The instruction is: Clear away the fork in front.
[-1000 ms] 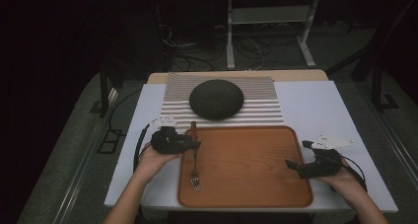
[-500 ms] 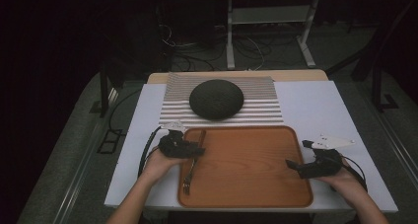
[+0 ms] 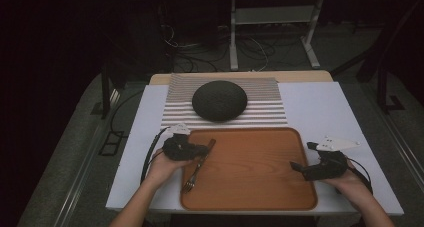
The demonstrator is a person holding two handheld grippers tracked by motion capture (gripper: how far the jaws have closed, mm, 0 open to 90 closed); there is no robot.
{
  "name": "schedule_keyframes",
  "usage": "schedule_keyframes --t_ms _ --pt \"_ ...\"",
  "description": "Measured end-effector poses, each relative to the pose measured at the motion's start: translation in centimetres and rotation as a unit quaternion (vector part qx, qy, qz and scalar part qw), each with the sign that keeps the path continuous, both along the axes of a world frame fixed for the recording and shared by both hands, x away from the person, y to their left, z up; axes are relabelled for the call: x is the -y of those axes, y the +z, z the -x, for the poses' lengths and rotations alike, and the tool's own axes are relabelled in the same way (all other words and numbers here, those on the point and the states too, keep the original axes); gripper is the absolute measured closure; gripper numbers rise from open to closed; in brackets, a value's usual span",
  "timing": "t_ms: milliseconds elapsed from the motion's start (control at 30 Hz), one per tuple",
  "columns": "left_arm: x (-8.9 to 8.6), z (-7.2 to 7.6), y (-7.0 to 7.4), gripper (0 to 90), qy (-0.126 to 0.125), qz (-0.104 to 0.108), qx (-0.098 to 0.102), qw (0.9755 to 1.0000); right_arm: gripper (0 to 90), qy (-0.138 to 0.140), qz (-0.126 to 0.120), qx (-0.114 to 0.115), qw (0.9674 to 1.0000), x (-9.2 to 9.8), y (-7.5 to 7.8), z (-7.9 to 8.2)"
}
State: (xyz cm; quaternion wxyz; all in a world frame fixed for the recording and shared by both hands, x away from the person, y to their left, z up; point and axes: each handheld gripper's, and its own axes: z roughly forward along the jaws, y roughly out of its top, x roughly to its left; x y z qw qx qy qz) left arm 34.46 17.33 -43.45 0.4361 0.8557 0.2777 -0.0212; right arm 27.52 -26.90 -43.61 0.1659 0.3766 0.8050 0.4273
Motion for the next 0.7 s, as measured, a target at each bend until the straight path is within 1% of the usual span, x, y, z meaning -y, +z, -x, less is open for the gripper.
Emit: schedule_keyframes --t_ms 67,167,200,300,333,367,533,700 --pt "0.7 0.2 -0.1 89.3 -0.012 -0.005 0.000 0.9999 5.2 0.000 0.000 0.001 1.0000 0.0 0.0 0.1" --pt "2.1 0.5 -0.3 89.4 -0.023 -0.025 0.005 0.9994 5.2 0.001 0.000 0.002 1.0000 0.1 0.0 0.2" --pt "2.3 0.5 -0.4 89.4 -0.025 -0.031 0.006 0.9992 5.2 0.000 0.000 0.003 1.0000 0.1 0.1 0.3" --pt "2.5 0.4 -0.8 89.4 -0.021 -0.062 0.012 0.9978 5.2 -0.002 -0.001 0.002 1.0000 0.2 0.1 0.3" --pt "2.4 0.3 -0.9 89.5 -0.020 -0.061 0.011 0.9979 5.2 -0.002 0.000 0.002 1.0000 0.2 0.1 0.3" --pt "2.1 0.1 -1.0 89.4 -0.014 -0.059 0.008 0.9981 5.2 -0.003 -0.001 0.003 1.0000 0.2 0.1 0.3" --pt "0.8 -0.2 -0.8 89.2 0.008 -0.072 0.018 0.9972 5.2 -0.004 0.000 0.002 1.0000 0.2 0.1 0.4" --pt "-0.9 -0.5 -0.8 88.9 0.035 -0.072 0.014 0.9967 5.2 -0.005 -0.001 0.003 1.0000 0.3 0.1 0.4"
